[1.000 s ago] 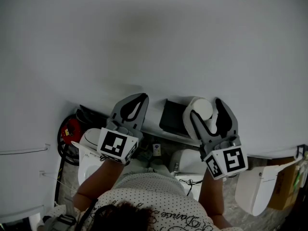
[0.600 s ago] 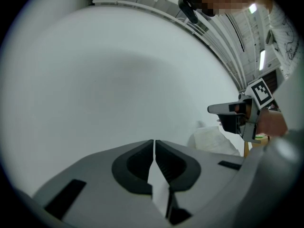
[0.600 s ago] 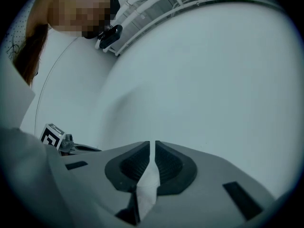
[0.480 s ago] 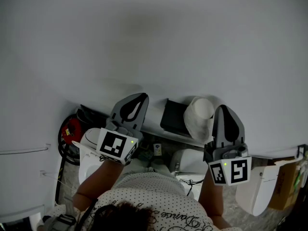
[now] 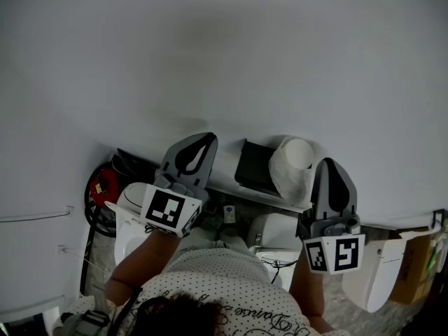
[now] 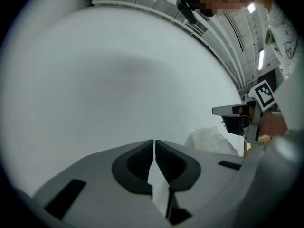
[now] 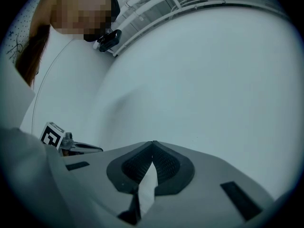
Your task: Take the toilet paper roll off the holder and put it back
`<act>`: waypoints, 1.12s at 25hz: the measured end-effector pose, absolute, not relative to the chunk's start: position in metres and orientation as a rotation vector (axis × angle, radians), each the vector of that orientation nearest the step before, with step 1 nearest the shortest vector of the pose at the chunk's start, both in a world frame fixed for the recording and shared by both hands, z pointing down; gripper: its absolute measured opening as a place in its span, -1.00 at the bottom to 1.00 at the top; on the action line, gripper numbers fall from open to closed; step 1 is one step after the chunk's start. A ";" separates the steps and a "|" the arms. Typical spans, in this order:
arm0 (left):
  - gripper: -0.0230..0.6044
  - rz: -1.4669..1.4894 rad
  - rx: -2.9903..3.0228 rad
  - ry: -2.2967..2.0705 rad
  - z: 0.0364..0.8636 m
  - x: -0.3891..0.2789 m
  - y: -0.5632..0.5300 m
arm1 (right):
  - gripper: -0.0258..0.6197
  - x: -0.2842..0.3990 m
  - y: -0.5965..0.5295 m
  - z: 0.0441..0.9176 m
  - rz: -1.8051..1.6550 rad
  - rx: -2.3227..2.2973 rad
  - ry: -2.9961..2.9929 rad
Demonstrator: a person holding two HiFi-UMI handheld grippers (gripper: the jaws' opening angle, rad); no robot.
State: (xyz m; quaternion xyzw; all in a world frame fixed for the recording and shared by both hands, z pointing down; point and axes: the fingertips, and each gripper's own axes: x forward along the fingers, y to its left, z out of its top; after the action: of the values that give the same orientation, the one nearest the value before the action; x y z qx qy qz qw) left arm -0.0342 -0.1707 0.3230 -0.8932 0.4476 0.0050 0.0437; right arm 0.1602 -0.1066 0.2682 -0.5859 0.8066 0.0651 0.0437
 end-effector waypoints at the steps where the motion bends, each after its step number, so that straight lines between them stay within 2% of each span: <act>1: -0.87 0.014 -2.732 1.366 0.324 -0.034 -0.170 | -0.88 0.161 -0.105 0.270 0.198 -1.798 2.461; 28: -0.88 -0.013 -2.774 1.312 0.341 -0.026 -0.156 | -0.87 0.167 -0.087 0.314 0.110 -1.870 2.465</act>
State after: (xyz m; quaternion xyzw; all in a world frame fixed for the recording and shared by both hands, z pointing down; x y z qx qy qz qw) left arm -0.0256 -0.1565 0.3405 -0.9034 0.4272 -0.0043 0.0366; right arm 0.1666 -0.0868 0.3144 -0.6039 0.7960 0.0357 0.0228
